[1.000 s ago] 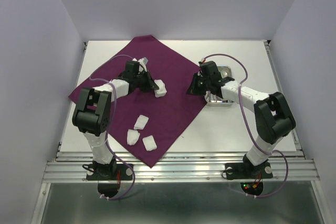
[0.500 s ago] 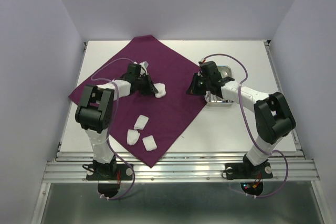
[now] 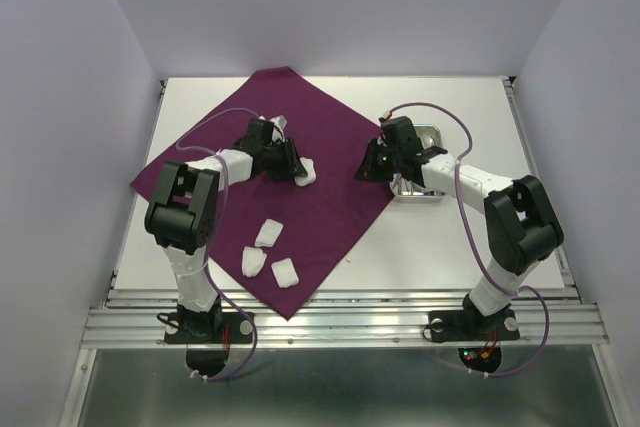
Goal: Prepare the surgical pack
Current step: Adjust the medical item in the surgical kit.
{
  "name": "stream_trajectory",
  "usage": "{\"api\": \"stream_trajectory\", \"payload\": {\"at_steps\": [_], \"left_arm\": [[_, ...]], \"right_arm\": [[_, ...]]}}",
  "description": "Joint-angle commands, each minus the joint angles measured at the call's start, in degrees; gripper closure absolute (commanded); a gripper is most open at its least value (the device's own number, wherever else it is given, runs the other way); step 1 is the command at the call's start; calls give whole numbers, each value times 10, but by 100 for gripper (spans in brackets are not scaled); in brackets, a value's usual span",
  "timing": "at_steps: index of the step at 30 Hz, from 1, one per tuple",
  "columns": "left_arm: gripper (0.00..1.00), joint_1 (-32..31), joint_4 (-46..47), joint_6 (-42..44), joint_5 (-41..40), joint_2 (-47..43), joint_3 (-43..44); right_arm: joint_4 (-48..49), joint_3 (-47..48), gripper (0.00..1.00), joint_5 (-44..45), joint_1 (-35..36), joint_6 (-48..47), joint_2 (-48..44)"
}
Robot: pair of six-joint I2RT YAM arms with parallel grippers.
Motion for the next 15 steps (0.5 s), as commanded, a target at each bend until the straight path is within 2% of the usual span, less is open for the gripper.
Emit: {"api": "stream_trajectory", "payload": {"at_steps": [1,8,15], "left_arm": [[44,-7,-18,11,-6,-36,24],[42,-9,-66,18,-41,-68,31],[42,-10,-96,17,-74,-99,16]], "right_arm": [[-5,-2,73,17,-7,-11,-31],[-5,3,68,14,-7,-11,-27],[-8,15,67,8,-7,-15,-19]]}}
